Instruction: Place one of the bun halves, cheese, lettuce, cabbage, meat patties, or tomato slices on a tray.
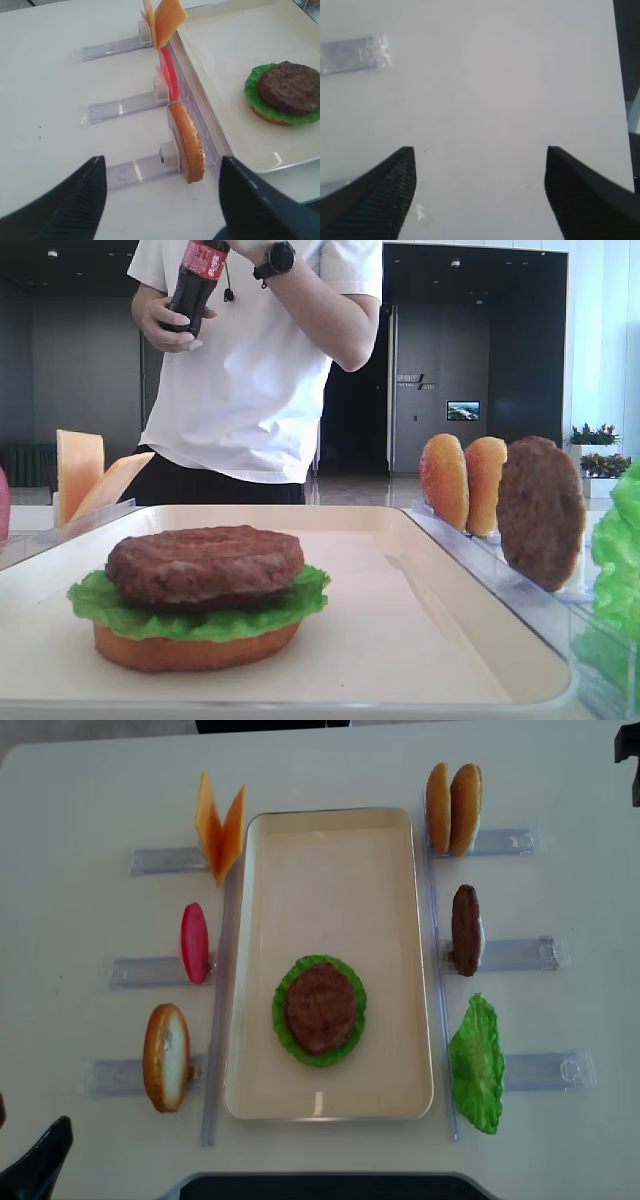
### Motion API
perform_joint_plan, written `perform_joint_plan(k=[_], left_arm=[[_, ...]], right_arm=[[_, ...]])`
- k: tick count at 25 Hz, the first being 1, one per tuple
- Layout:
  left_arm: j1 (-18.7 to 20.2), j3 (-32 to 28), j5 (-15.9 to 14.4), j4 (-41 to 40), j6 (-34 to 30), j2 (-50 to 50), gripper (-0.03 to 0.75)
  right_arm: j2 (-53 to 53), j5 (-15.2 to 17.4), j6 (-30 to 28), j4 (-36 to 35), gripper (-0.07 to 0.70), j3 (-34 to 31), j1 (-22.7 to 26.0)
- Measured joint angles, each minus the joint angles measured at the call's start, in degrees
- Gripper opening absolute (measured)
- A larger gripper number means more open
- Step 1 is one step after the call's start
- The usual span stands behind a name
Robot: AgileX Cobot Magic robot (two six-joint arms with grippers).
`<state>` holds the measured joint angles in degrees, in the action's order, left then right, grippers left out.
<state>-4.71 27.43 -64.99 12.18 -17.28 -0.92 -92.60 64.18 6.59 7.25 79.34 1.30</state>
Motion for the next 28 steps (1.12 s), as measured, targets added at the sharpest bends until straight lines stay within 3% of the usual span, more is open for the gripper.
perform_joint_plan(k=[14,23,28], left_arm=[[0.0,0.0,0.0,0.0,0.0,0.0,0.535],[0.0,0.0,0.0,0.0,0.0,0.0,0.535],[0.0,0.0,0.0,0.0,0.0,0.0,0.535]], right_arm=[[8.9,-1.4,-0.1,0.0,0.538,0.0,0.1],[22.4,0.6,-0.1,0.0,0.538,0.0,0.1],[31.5,0.6,-0.1,0.1,0.538,-3.7,0.1]])
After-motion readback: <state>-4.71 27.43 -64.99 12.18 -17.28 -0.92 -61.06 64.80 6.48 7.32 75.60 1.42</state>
